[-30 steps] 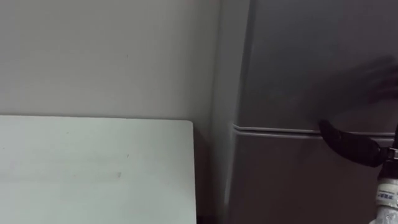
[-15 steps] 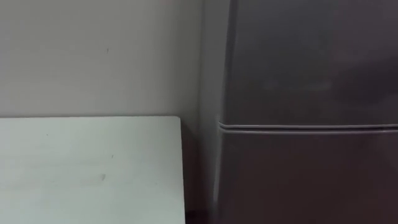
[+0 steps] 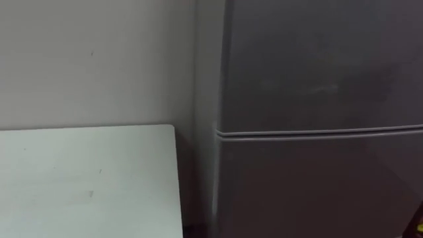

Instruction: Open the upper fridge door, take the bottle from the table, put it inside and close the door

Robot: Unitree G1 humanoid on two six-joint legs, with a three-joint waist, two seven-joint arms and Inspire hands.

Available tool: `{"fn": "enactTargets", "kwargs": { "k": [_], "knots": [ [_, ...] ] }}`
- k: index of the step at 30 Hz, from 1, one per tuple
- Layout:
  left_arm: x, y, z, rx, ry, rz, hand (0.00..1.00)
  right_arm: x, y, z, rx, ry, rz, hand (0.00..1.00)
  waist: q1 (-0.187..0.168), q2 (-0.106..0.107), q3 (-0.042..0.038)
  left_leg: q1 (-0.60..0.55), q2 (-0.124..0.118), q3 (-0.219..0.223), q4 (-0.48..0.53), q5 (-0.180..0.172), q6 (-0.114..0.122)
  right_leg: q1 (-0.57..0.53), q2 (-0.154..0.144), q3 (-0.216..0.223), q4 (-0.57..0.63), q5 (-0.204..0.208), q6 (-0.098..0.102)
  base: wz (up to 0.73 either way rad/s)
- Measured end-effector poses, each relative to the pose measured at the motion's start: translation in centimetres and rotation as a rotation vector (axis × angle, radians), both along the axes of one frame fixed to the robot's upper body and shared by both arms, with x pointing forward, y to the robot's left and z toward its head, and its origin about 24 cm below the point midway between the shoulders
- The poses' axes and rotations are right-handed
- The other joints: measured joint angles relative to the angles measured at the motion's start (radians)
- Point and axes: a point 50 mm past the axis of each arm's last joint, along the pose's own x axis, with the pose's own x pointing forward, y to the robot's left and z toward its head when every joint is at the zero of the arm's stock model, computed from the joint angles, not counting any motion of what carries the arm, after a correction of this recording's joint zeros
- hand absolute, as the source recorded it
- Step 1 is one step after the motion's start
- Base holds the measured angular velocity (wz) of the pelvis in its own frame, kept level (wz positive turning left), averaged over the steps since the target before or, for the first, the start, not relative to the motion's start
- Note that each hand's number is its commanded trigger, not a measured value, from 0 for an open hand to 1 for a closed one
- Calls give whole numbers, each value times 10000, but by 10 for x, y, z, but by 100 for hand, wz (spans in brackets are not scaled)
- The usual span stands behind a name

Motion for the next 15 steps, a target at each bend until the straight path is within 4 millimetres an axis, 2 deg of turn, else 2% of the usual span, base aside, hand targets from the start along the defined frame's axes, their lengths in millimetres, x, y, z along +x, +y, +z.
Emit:
{"fn": "enactTargets", "kwargs": {
  "k": [3, 5, 8, 9, 13, 15],
  "knots": [
    [1, 1, 1, 21, -40, 14, 0, -13, -6, -17, 802, 262, -314, 0, -32, 209, 18, -41, 2, 31, -29, 0, 1, -49, 2, 46, 21, 0, 1, -4],
    [4, 1, 1, 61, -192, -19, 0, -22, -6, -31, 1400, 506, -508, 0, -30, 258, 3, -45, 8, 32, -33, 2, -2, -84, 9, 45, 24, -2, -1, 0],
    [7, 2, 2, 95, -341, -38, 0, -41, -7, -63, 2412, 1306, -943, 0, -16, 283, -18, 7, 1, 22, -42, 3, -4, -20, 11, 34, -30, -6, -5, 0],
    [8, 2, 2, 94, -370, -40, 0, -50, -6, -79, 2864, 1810, -1177, 0, -1, 270, -34, 14, -5, 27, -40, 3, -4, -7, 7, 29, -35, -7, -4, 0],
    [7, 0, 2, 28, -359, -25, 0, -78, 13, -126, 4031, 3399, -1120, 0, 73, 399, -31, 35, 11, 205, -76, 1, -2, -27, 4, 87, -27, -11, 2, -4],
    [8, -1, 1, 1, -371, 6, 0, -88, 21, -142, 4478, 4136, -1032, 0, 49, 466, -20, 41, 9, 210, -85, 0, -1, -28, -4, 82, -13, -11, 3, -2]
  ]
}}
